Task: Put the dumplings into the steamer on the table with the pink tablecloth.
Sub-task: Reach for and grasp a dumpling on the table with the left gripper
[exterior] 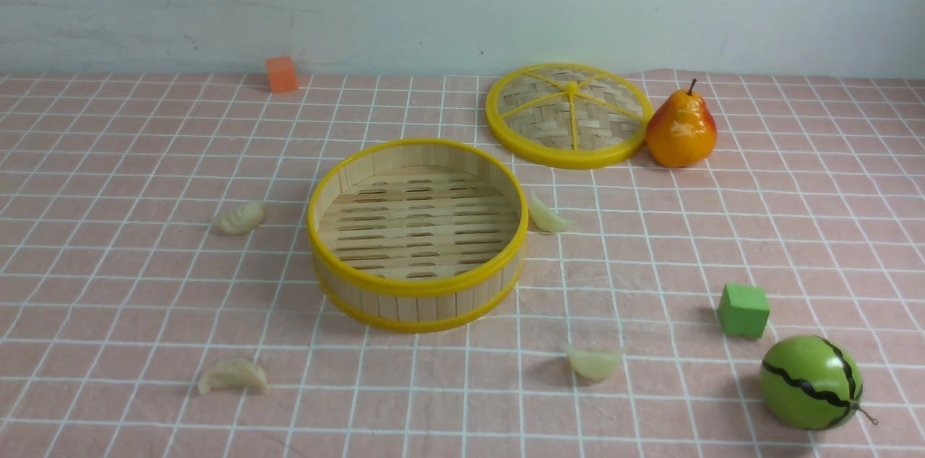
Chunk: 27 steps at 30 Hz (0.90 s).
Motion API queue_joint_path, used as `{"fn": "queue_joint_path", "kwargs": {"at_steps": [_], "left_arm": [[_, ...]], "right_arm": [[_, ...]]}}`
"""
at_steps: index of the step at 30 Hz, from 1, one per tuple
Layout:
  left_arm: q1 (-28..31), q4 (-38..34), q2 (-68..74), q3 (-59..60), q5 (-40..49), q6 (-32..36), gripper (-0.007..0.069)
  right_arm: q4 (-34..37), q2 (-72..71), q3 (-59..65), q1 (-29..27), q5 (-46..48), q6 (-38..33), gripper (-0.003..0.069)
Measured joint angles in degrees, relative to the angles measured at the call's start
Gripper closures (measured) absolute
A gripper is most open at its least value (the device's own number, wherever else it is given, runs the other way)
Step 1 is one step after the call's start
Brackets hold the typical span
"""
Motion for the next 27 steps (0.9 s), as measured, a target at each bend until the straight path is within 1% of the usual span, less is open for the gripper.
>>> {"fn": "queue_joint_path", "kwargs": {"at_steps": [4,7,8,9,11,12,16,18,20,21,22,24,25,27], "left_arm": [[0.0,0.0,0.0,0.0,-4.5,0.0,0.051],[0.0,0.0,0.0,0.1,-11.1,0.0,0.0506],[0.0,0.0,0.0,0.1,-12.4,0.0,0.0505],[0.0,0.1,0.0,0.1,-18.2,0.0,0.0503],[0.0,0.1,0.0,0.2,-23.3,0.0,0.0501],[0.0,0.2,0.0,0.2,-30.5,0.0,0.0501],[0.0,0.2,0.0,0.2,-45.7,0.0,0.0498],[0.0,0.3,0.0,0.2,-53.6,-1.8,0.0498],[0.0,0.1,0.0,0.2,-61.0,-5.5,0.0498],[0.0,0.1,0.0,0.2,-61.5,-6.3,0.0498],[0.0,-0.5,0.0,0.0,-63.6,-9.3,0.0498],[0.0,-1.3,0.3,-2.3,-60.3,-13.7,0.0505],[0.0,-1.3,0.4,-2.8,-59.7,-13.7,0.0507],[0.0,-0.8,4.1,-11.0,-49.4,-15.5,0.0545]], "right_arm": [[0.0,0.0,0.4,0.0,-3.3,0.0,0.042],[-0.2,0.0,0.5,0.0,-9.2,0.0,0.042],[-0.2,0.0,0.5,0.0,-9.8,0.0,0.042],[-0.2,0.0,0.5,0.0,-14.8,0.0,0.042],[-0.2,0.0,0.5,0.0,-19.4,0.0,0.042],[-0.2,0.0,0.5,0.0,-24.4,0.0,0.042],[0.4,0.0,0.5,0.0,-33.7,0.5,0.042],[0.8,0.0,0.5,0.0,-37.6,2.5,0.042],[1.5,0.0,0.5,0.0,-39.9,5.4,0.042],[1.6,0.0,0.5,0.0,-40.0,6.1,0.042],[1.8,0.0,0.5,0.0,-40.6,8.4,0.042],[1.8,0.2,0.5,0.0,-40.7,11.6,0.0439],[1.8,0.3,0.4,0.0,-40.7,11.8,0.0442],[0.2,2.3,-1.3,0.0,-39.7,13.1,0.0521]]}}
